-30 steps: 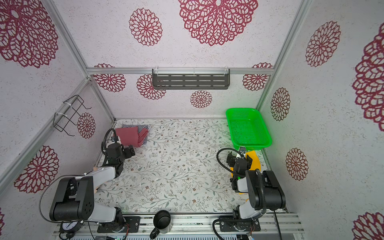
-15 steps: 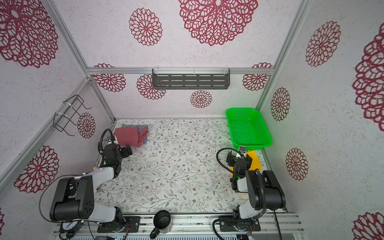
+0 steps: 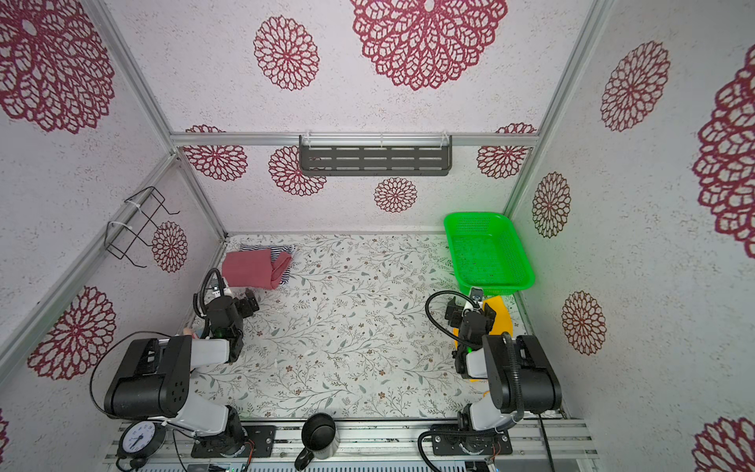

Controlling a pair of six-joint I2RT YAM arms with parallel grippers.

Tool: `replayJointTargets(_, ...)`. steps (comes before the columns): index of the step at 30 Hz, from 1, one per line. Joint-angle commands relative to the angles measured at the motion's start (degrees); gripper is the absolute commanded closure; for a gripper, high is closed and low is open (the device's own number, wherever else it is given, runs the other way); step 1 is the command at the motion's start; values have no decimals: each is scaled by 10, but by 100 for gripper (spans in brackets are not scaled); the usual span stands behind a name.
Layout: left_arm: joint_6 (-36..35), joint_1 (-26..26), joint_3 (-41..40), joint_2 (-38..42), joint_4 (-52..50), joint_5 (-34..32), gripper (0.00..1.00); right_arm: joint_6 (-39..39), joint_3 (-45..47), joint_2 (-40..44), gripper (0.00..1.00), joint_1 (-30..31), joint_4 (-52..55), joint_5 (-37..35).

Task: Fold and stack tank tops
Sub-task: Reset both arms

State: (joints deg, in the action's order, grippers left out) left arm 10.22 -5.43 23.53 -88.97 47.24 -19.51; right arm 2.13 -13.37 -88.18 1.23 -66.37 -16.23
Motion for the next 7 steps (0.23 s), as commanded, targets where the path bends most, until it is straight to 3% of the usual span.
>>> replayJointTargets(1,-10,1,3,-2,42,-17,3,5,-13,2,1,3,-20,-3)
replayJointTargets(7,-10,1,-1,-1,48,-17,3,5,-8,5,1,3,-28,-3)
